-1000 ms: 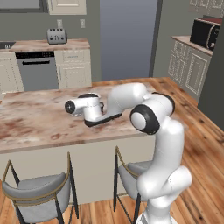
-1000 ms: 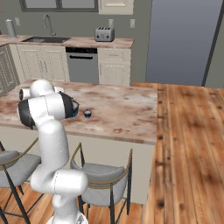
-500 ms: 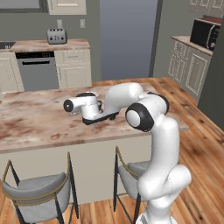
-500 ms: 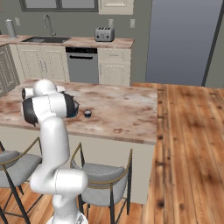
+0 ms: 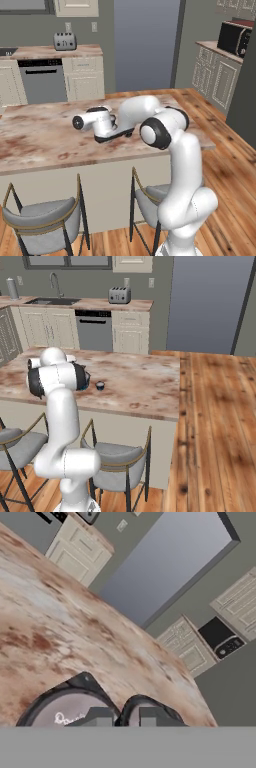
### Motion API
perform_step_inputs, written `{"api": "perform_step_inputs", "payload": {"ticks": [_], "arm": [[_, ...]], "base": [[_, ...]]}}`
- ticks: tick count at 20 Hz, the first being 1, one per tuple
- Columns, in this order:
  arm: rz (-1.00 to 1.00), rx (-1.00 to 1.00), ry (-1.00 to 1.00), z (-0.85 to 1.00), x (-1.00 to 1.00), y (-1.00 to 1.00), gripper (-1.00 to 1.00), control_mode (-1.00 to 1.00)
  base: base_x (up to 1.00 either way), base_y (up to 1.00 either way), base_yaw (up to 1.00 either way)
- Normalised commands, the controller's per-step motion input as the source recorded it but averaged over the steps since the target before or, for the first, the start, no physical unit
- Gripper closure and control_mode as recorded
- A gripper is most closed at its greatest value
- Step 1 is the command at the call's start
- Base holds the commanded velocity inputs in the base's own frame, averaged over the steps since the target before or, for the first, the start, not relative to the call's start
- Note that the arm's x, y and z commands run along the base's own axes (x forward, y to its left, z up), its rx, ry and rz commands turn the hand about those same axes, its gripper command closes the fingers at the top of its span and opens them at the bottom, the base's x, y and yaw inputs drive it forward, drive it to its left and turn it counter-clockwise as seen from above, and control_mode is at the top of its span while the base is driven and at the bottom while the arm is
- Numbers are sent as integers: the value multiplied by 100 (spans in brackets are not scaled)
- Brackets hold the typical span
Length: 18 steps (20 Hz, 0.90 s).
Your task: Stack the yogurt containers by placing the smaller containers on top of the larger containers.
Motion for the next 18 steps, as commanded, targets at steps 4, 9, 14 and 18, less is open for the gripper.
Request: {"api": "perform_step_inputs", "payload": {"ticks": [4,9,14,18], "arm": [[0,0,-3,-19,9,0,100,-100],[0,0,0,-17,10,0,100,-100],[0,0,0,-12,16,0,100,-100],[0,0,0,-10,23,1,100,-100]], "base": [[0,0,0],[0,0,0],[0,0,0],[0,0,0]]}}
